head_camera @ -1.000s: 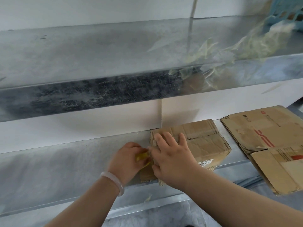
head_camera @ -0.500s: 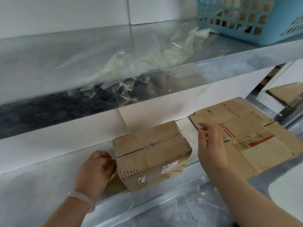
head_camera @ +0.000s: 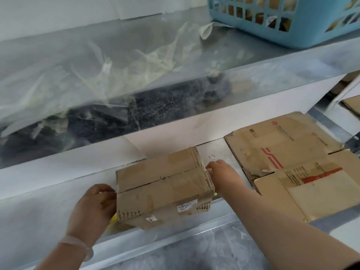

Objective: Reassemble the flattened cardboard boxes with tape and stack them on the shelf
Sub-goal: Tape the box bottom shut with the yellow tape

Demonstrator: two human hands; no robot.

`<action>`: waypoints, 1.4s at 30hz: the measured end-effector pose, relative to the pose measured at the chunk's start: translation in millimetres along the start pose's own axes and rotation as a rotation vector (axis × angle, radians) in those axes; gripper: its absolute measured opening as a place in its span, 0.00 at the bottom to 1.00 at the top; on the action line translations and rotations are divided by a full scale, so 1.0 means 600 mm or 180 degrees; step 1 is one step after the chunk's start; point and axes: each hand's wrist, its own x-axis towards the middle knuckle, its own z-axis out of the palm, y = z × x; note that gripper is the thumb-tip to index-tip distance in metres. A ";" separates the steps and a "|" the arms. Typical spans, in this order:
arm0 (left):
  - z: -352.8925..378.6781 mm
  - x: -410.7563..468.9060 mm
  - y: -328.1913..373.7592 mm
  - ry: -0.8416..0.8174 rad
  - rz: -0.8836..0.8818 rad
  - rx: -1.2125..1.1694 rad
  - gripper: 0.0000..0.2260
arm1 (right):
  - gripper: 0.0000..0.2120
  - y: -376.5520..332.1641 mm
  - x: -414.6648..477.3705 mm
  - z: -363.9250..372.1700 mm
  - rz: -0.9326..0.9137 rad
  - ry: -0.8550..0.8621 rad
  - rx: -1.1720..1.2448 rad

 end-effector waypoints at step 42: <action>-0.031 0.054 -0.081 -0.0105 0.1445 -0.0705 0.08 | 0.31 -0.405 -0.329 0.161 0.0087 0.0964 -0.0081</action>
